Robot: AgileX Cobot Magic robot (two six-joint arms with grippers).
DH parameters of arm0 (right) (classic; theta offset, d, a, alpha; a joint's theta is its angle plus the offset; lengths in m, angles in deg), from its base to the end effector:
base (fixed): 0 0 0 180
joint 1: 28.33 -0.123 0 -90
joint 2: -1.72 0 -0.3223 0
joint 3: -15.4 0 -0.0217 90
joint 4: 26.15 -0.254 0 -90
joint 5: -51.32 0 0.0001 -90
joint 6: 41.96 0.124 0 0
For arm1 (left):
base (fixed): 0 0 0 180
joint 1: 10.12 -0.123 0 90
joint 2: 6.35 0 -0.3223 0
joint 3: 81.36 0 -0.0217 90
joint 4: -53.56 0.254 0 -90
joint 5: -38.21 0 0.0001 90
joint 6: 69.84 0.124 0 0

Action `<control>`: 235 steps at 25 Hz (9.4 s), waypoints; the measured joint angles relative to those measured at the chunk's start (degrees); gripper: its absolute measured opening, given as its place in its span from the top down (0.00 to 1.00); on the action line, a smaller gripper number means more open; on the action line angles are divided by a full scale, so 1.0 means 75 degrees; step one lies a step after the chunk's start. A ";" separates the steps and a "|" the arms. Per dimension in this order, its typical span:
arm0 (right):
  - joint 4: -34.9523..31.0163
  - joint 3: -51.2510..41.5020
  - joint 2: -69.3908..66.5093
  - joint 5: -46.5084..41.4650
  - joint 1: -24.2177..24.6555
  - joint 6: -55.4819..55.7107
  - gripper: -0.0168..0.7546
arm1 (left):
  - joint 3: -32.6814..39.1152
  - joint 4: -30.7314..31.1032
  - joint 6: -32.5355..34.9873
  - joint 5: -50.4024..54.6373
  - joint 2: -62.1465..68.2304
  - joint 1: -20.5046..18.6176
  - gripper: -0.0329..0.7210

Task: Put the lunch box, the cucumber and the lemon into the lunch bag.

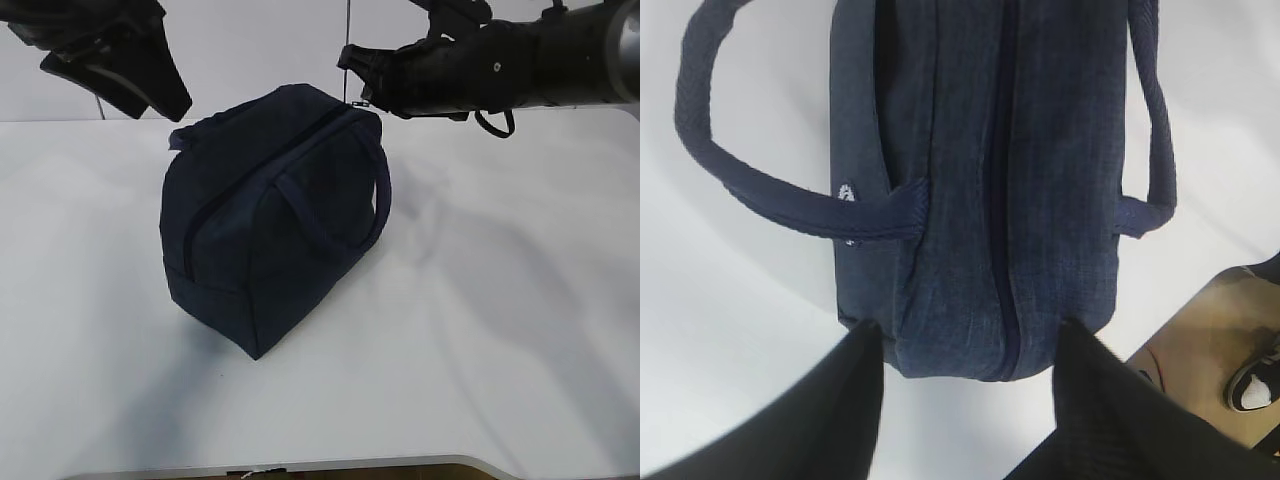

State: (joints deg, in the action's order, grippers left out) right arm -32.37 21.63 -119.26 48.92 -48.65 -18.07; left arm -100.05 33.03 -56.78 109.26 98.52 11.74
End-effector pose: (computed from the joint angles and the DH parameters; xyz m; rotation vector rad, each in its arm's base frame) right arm 0.4836 0.1797 0.2560 0.1754 2.0827 0.5484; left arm 0.3393 -0.1805 0.3661 0.7546 2.6200 -0.5398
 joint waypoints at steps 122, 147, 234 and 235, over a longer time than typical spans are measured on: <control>-0.2576 0.0083 -0.1097 -0.0890 0.0494 0.0027 0.97 | -0.2939 -0.1270 0.2599 -0.0108 0.3377 0.0020 0.96; -0.3226 0.0117 -0.1286 -0.1178 0.0507 -0.0052 0.97 | -0.2939 -0.1253 0.2610 -0.0079 0.3377 0.0020 0.97; -0.0449 -0.2219 0.7857 -0.9258 0.0561 -0.4383 0.53 | 0.3938 0.1589 -0.0994 0.0175 -0.6731 0.0356 0.45; -0.0449 -0.2356 0.8163 -0.9262 0.0561 -0.4383 0.53 | 0.4176 0.1589 -0.0994 0.0175 -0.7118 0.0356 0.45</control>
State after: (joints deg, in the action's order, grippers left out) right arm -35.74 3.96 -58.04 -20.54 -44.45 -50.94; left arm -68.73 44.95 -64.24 110.56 45.13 14.40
